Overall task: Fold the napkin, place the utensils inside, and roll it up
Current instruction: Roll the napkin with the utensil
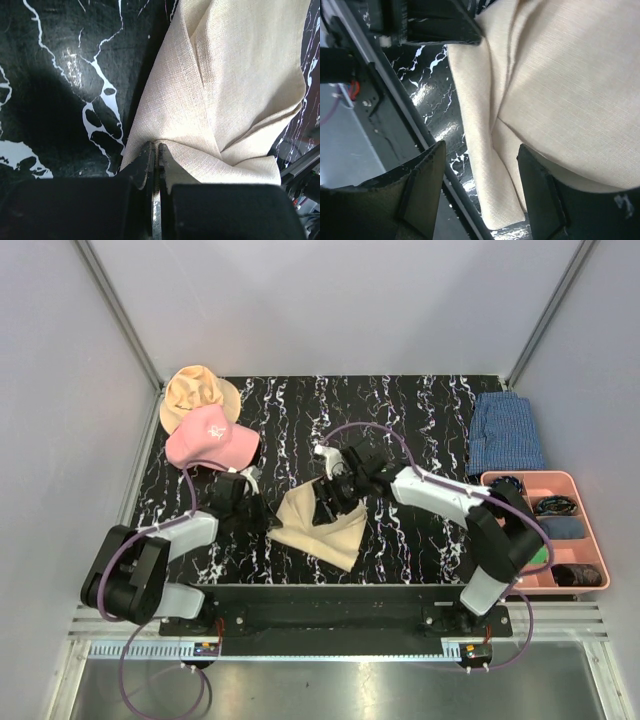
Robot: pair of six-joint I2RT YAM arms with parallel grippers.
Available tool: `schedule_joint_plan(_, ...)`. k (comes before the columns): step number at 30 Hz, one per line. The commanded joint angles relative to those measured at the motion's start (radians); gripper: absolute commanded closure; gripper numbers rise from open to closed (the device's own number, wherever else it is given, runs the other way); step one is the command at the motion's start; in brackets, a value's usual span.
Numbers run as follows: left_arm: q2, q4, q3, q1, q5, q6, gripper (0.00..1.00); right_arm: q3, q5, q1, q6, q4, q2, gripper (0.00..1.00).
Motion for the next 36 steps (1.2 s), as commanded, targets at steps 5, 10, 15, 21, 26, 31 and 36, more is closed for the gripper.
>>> schedule_joint_plan(5, 0.081, -0.063, 0.055, 0.011, -0.047, 0.031, 1.0, -0.095, 0.471, 0.262, -0.145, 0.1, -0.13, 0.32)
schedule_joint_plan(10, 0.118, -0.067, 0.062, 0.017, -0.034, 0.036, 1.0, -0.092, 0.546, 0.349, -0.163, 0.136, -0.096, 0.32)
schedule_joint_plan(15, 0.13, -0.067, 0.067, 0.022, -0.027, 0.037, 1.0, -0.091, 0.583, 0.403, -0.203, 0.154, -0.055, 0.34)
schedule_joint_plan(21, 0.135, -0.072, 0.075, 0.023, -0.024, 0.04, 1.0, -0.091, 0.577, 0.411, -0.209, 0.157, -0.027, 0.36)
schedule_joint_plan(26, 0.135, -0.076, 0.082, 0.023, -0.02, 0.042, 1.0, -0.094, 0.58, 0.411, -0.209, 0.157, 0.029, 0.37)
schedule_joint_plan(31, 0.132, -0.08, 0.087, 0.023, -0.017, 0.043, 1.0, -0.099, 0.583, 0.412, -0.203, 0.156, 0.079, 0.38)
schedule_joint_plan(36, 0.122, -0.078, 0.095, 0.023, -0.004, 0.039, 1.0, -0.097, 0.673, 0.412, -0.173, 0.134, 0.123, 0.4)
